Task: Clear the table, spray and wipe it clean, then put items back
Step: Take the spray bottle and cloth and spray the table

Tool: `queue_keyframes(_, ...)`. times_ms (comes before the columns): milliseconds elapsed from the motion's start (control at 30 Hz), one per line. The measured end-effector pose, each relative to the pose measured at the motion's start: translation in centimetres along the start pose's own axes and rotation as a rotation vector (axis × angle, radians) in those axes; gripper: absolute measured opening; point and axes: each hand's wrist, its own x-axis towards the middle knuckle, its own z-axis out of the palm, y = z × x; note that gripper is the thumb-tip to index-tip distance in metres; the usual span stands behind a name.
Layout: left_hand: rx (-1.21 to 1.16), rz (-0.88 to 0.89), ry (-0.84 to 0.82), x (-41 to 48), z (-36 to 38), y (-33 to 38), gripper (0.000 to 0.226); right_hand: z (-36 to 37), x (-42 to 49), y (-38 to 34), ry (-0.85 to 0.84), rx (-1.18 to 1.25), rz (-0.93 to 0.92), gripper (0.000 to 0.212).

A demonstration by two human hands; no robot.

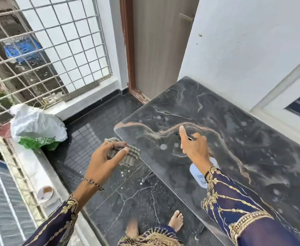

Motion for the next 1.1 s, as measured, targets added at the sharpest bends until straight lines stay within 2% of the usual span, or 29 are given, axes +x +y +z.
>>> queue_keyframes(133,-0.014,-0.018,-0.042,-0.2,0.0,0.0,0.016,-1.3,-2.3,1.5,-0.107,0.053,0.006,0.085)
queue_keyframes(333,-0.008,-0.003,-0.122,0.2,1.6,0.4,0.014,-2.7,-4.7,5.3,0.023,-0.150,0.142,0.081)
queue_keyframes(433,-0.005,0.007,-0.180,0.7,3.0,1.1,0.015,-4.5,-4.7,7.4,-0.002,-0.061,0.242,0.082)
queue_keyframes(567,-0.033,0.025,-0.240,1.2,5.1,2.0,0.019,-6.6,-4.5,9.3,0.014,0.004,0.254,0.091)
queue_keyframes(667,-0.036,0.043,-0.268,1.8,6.9,2.8,0.029,-7.9,-3.1,10.6,0.086,-0.051,0.297,0.096)
queue_keyframes(733,-0.046,0.038,-0.283,2.3,8.3,3.4,0.026,-9.1,-1.6,10.9,0.131,-0.117,0.329,0.098)
queue_keyframes(933,-0.033,0.057,-0.293,3.7,13.0,5.6,0.018,-12.6,3.9,11.5,0.165,0.014,0.302,0.096)
queue_keyframes(1100,-0.055,0.044,-0.275,5.4,17.3,7.6,0.025,-13.6,9.3,12.7,0.269,-0.148,0.278,0.104)
